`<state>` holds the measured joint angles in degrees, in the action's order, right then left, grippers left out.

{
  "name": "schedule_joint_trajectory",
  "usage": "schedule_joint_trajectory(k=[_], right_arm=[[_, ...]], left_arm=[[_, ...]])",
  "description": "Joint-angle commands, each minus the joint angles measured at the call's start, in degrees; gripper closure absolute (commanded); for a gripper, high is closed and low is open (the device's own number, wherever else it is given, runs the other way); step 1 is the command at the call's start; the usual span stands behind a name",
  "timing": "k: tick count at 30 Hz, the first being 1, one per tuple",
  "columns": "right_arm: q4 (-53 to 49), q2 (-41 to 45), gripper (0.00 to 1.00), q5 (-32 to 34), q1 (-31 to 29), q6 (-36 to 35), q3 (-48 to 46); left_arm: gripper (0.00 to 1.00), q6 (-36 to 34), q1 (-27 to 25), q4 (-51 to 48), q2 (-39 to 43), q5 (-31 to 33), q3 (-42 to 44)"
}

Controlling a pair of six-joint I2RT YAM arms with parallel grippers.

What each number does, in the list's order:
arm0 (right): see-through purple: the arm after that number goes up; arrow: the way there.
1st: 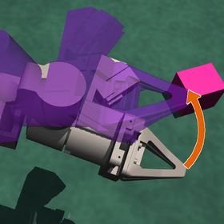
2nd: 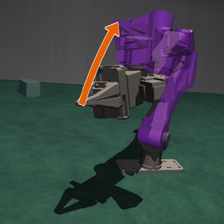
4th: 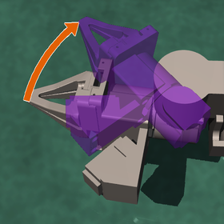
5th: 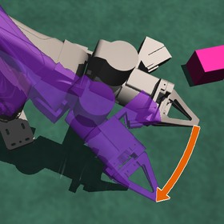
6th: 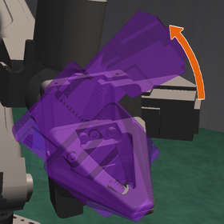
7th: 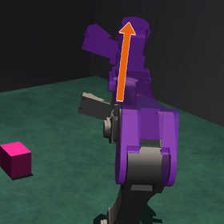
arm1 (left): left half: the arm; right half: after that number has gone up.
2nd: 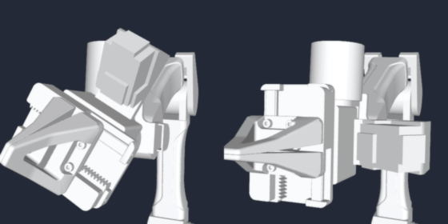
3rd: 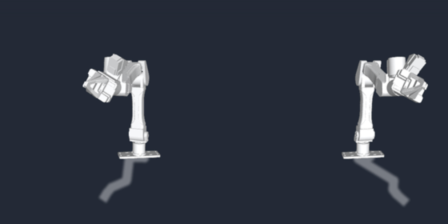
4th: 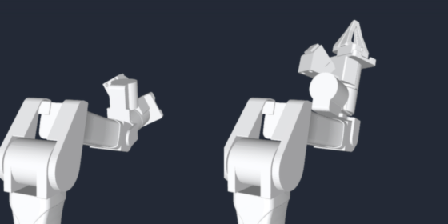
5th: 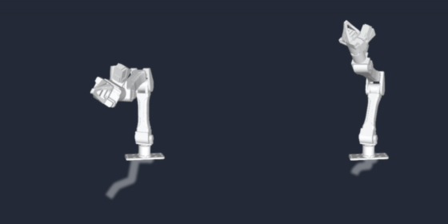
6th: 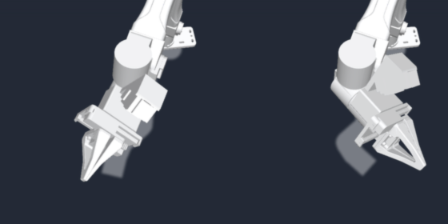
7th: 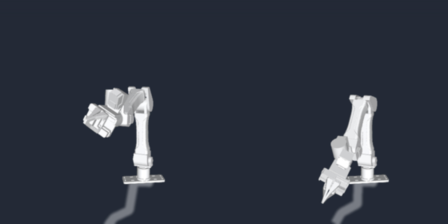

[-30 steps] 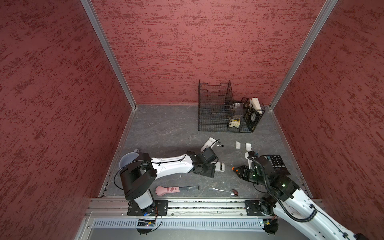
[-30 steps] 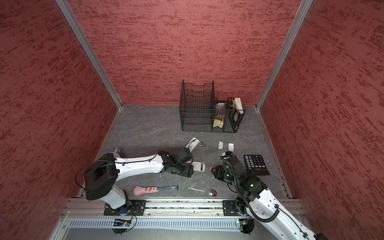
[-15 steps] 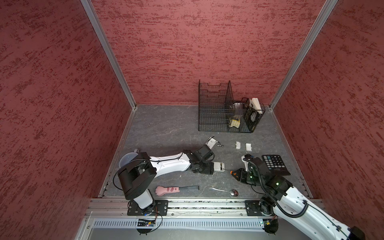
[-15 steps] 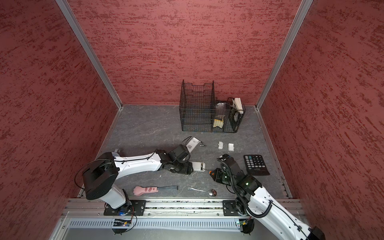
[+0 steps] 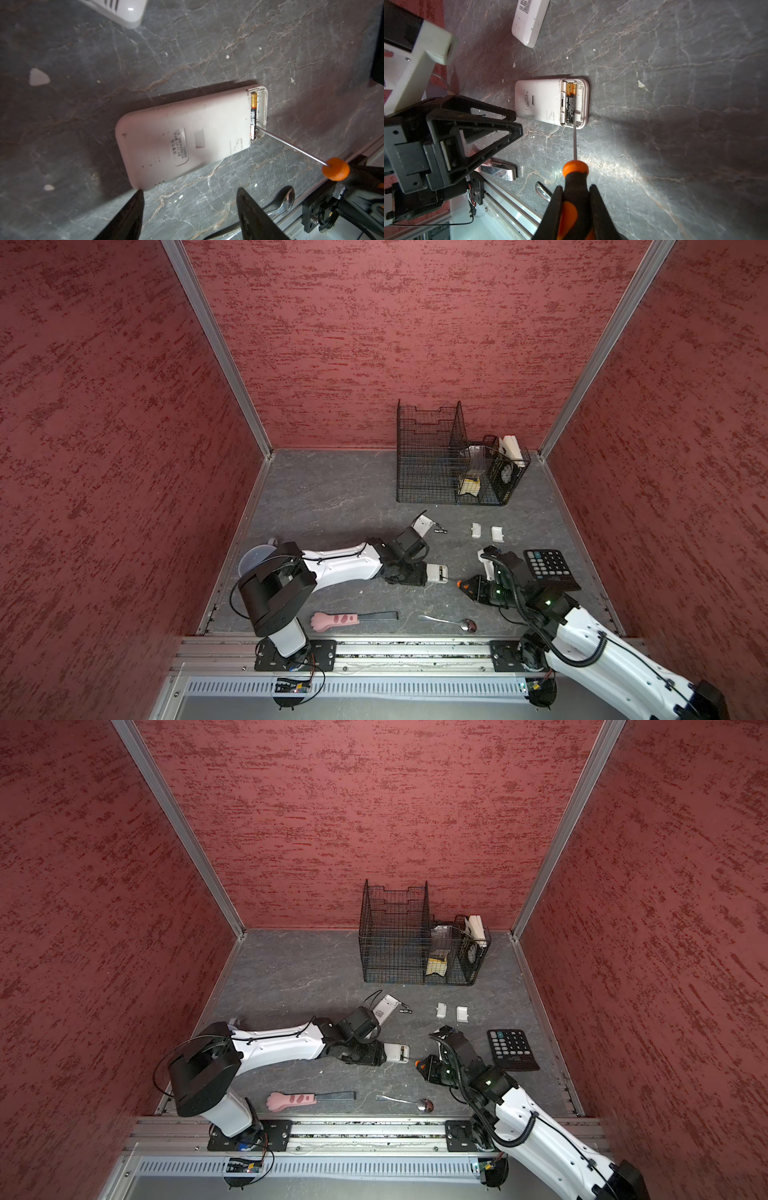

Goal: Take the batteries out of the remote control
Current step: 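Insert the screwdriver tip beside the orange-black battery with the right gripper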

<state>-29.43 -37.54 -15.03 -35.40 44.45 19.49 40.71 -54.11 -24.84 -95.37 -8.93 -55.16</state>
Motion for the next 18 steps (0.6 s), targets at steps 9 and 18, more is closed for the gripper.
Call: schedule_joint_trajectory(k=[9,18], right_arm=[[5.1,0.6,1.0,-4.7,0.2,-1.6,-0.1],[7.6,1.0,1.0,-6.0,0.2,-2.1,-1.4]], left_arm=[[0.39,-3.2,1.0,-4.5,-6.3,4.5,-5.5],[0.41,-4.2,0.4,-7.6,-9.8,7.6,-7.7]])
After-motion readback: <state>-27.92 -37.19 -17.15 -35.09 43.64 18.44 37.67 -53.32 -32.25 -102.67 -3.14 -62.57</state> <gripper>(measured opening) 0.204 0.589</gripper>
